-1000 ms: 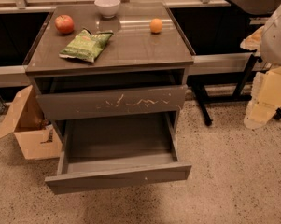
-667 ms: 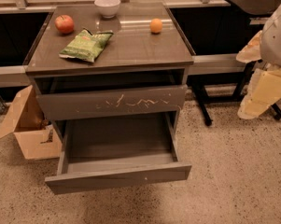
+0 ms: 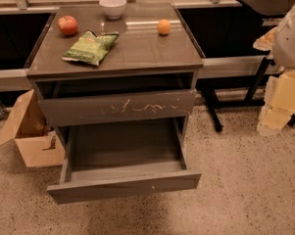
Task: Place green jalapeno chip bag into middle drawer
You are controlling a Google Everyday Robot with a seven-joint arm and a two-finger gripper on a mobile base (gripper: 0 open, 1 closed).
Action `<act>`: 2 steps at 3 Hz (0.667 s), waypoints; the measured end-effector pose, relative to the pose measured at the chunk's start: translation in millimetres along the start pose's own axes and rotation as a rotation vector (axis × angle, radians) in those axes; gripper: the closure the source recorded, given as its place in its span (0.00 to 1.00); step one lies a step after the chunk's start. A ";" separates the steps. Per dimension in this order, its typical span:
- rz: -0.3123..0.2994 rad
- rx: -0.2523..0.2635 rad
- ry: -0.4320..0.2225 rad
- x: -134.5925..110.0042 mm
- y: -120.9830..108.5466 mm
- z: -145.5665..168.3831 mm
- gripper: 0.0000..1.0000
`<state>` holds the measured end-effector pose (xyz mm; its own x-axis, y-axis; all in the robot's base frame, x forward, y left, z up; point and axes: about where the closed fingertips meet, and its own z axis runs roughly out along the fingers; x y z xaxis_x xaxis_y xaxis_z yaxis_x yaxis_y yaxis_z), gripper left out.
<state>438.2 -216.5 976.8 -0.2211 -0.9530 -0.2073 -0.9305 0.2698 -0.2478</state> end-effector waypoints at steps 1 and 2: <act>0.025 0.025 -0.046 -11.7 -11.6 7.3 0.00; 0.044 0.059 -0.118 -28.2 -29.6 17.5 0.00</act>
Offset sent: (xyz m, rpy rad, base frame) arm 0.0671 0.0336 -0.0078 0.1868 -0.1306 -0.0360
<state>477.1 -195.2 973.4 -0.2221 -0.9182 -0.3281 -0.9011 0.3218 -0.2906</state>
